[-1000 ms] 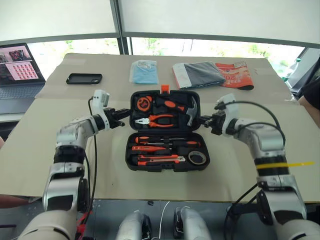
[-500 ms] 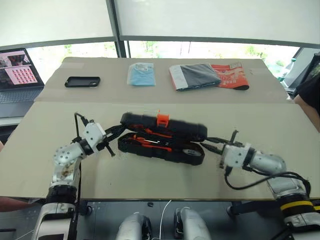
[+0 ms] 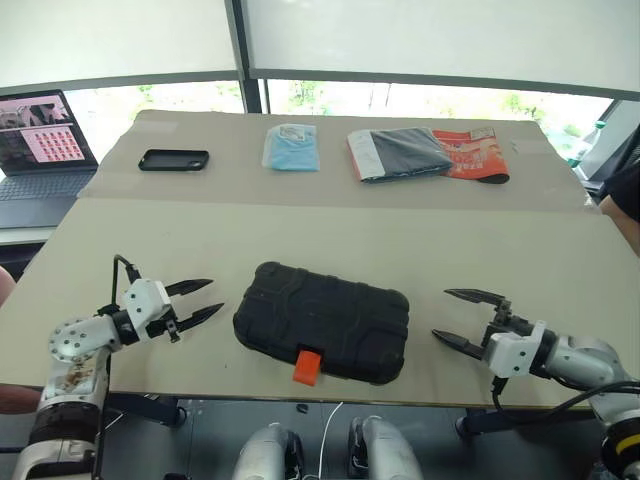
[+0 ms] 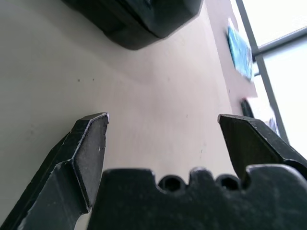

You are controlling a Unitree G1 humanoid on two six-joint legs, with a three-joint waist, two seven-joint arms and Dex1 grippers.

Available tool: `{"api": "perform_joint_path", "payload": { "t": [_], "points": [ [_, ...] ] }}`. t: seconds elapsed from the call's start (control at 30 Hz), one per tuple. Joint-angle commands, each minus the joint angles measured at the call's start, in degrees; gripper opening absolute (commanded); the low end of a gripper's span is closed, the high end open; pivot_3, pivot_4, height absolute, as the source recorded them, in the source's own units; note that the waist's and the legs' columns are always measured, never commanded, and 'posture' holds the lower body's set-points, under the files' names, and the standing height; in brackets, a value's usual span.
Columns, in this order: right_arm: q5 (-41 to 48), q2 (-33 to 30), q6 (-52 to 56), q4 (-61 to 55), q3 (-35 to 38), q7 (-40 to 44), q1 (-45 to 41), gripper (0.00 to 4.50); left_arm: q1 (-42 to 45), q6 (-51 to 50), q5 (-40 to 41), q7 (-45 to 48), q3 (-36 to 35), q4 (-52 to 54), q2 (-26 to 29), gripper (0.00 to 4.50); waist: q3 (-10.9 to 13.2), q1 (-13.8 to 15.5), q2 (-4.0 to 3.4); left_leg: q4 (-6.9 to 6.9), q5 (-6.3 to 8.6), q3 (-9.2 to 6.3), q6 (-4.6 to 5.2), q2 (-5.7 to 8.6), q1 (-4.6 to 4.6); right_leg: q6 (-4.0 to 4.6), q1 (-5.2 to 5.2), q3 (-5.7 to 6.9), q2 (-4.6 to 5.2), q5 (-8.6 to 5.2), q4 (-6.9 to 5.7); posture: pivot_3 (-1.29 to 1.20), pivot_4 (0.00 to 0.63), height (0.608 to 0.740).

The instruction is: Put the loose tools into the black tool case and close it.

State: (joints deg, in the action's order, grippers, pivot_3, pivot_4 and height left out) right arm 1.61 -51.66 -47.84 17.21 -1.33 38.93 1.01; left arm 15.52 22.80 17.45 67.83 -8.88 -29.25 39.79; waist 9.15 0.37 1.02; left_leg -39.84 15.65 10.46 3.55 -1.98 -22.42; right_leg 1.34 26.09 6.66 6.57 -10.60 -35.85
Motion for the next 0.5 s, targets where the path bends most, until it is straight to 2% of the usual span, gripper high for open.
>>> {"api": "perform_joint_path", "payload": {
  "t": [0.03, 0.1, 0.13, 0.27, 0.37, 0.5],
  "points": [
    [17.26, -3.42, 14.34, -12.95, 0.63, 8.82, 6.84, 3.25, 6.7, -3.75, -1.1, -2.21, 0.63, -2.15, 0.06, 2.35, 0.0, 0.32, 0.01, -0.01, -0.01, -0.07, 0.03, 0.0, -0.03, 0.0, -0.01, 0.01, -0.02, 0.0, 0.02, 0.0, 0.15, 0.74],
    [23.37, -5.88, 21.76, -20.74, 1.1, 12.82, 11.83, 2.46, 11.37, -5.5, -1.89, -2.68, 1.88, -4.0, -1.07, 1.84, 0.01, 0.5, 0.01, -0.05, -0.14, -0.13, 0.42, 0.0, -0.08, -0.01, -0.02, 0.04, -0.01, 0.01, 0.0, 0.0, 0.15, 0.74],
    [25.09, -7.05, 24.83, -24.01, 1.06, 14.36, 13.96, 2.28, 13.39, -6.29, -2.31, -2.69, 2.57, -4.78, -1.75, 1.67, 0.01, 0.48, 0.05, -0.06, -0.13, -0.21, 0.54, 0.02, -0.12, -0.02, -0.03, 0.07, -0.02, 0.01, 0.02, 0.0, 0.15, 0.74],
    [26.91, -9.92, 35.55, -34.95, -1.08, 17.9, 19.97, 0.69, 20.99, -9.16, -5.89, -2.35, 6.62, -9.89, -4.31, 0.01, 0.0, 0.26, 0.13, -0.16, -0.01, -0.32, 0.8, 0.02, -0.18, -0.05, -0.08, 0.27, -0.08, 0.04, 0.07, 0.0, 0.15, 0.74],
    [25.1, -5.85, 40.76, -40.45, -5.43, 16.3, 16.91, 0.08, 27.15, -8.89, -8.93, -1.52, 9.85, -15.95, -7.07, 0.0, 0.09, 0.26, 0.35, -0.2, -0.01, -0.35, 0.83, 0.02, -0.23, -0.06, -0.04, 0.35, -0.17, 0.04, 0.07, 0.0, 0.15, 0.74],
    [23.17, -2.56, 48.78, -43.45, -9.5, 16.0, 12.41, 0.08, 30.06, -9.23, -10.34, 2.69, 12.03, -20.47, -8.42, 0.0, 0.09, 0.17, 0.42, -0.41, -0.02, -0.56, 0.83, 0.03, -0.52, -0.06, 0.12, 0.41, -0.39, 0.04, -0.01, 0.0, 0.15, 0.74]
  ]
}}
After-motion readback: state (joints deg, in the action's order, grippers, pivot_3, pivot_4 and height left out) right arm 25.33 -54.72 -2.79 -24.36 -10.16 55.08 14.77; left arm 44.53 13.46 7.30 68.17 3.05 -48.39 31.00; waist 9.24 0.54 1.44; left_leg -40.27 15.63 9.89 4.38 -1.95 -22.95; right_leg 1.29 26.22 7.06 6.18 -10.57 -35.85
